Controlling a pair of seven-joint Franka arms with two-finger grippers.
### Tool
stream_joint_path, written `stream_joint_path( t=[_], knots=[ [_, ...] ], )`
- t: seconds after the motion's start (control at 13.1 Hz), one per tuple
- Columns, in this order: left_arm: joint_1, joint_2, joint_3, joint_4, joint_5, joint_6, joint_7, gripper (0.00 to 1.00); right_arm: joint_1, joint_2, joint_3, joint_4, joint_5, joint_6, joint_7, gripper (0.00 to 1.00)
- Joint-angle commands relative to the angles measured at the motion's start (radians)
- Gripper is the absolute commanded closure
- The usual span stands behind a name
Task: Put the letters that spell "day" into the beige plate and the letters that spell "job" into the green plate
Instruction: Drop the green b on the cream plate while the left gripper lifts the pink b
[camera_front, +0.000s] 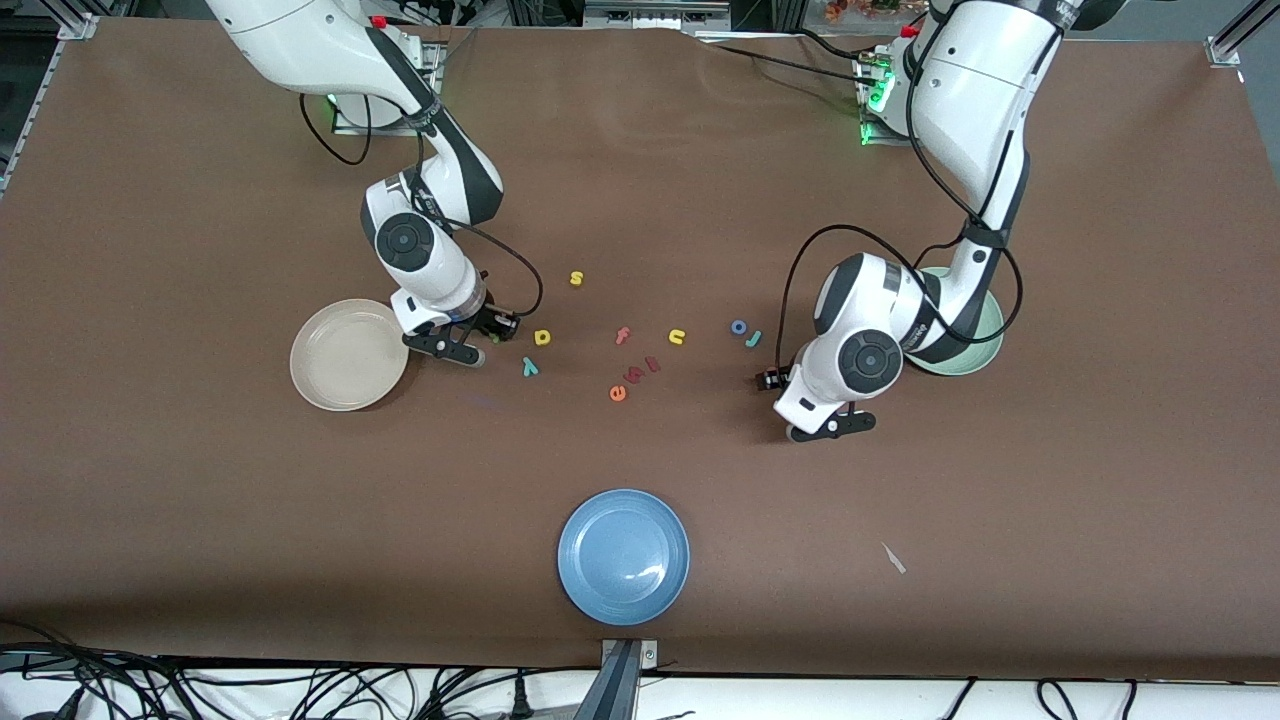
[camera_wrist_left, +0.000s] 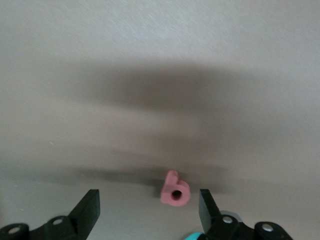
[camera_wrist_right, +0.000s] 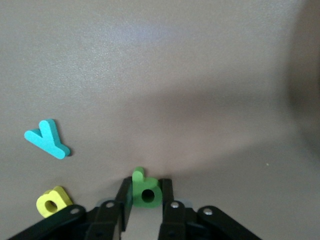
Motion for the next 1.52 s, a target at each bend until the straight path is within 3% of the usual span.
stream_joint_path(
  t=[0.0,0.15,0.38,0.76,0.84,0.91,0.99,1.14,1.22,1.29,1.45],
  knots=[
    [-0.01,-0.018,0.004,-0.022,-0.028,0.01,-0.01,0.12,0.002,-0.018,0.001,-0.021,-0.001,0.014,-0.015,0.93],
    [-0.01,-0.012,0.004,-0.022,-0.028,0.01,-0.01,0.12,-0.001,-0.059,0.0,-0.013,0.001,-0.015,-0.047,0.94],
    [-0.011,0.005,0.006,-0.067,-0.027,0.033,-0.01,0.12,-0.093,-0.17,-0.012,0.06,0.01,-0.292,-0.278,0.94],
    [-0.014,-0.013,0.004,-0.051,-0.028,0.035,-0.032,0.12,-0.193,-0.199,-0.124,0.06,0.007,-0.336,-0.654,0.92],
    [-0.017,-0.013,0.003,-0.05,-0.028,0.045,-0.032,0.12,-0.196,-0.195,-0.147,0.06,0.01,-0.336,-0.693,0.74],
    [-0.019,-0.013,-0.005,-0.051,-0.03,0.082,-0.033,0.12,-0.196,-0.187,-0.152,0.06,0.016,-0.336,-0.681,0.27],
    [-0.017,-0.004,-0.022,-0.054,-0.03,0.116,-0.036,0.12,-0.196,-0.185,-0.152,0.059,0.018,-0.332,-0.669,0.05],
    [-0.019,-0.001,-0.023,-0.057,-0.03,0.128,-0.044,0.17,-0.194,-0.181,-0.146,0.062,0.018,-0.331,-0.634,0.02],
    [-0.019,-0.001,-0.023,-0.057,-0.03,0.128,-0.042,0.25,-0.19,-0.178,-0.137,0.065,0.015,-0.329,-0.579,0.02],
    [-0.02,-0.001,-0.023,-0.057,-0.03,0.128,-0.041,0.31,-0.158,-0.161,-0.118,0.094,0.018,-0.328,-0.511,0.02],
    [-0.02,-0.001,-0.023,-0.061,-0.028,0.127,-0.033,0.34,-0.064,-0.078,-0.112,0.184,0.018,-0.319,-0.346,0.02]
  ],
)
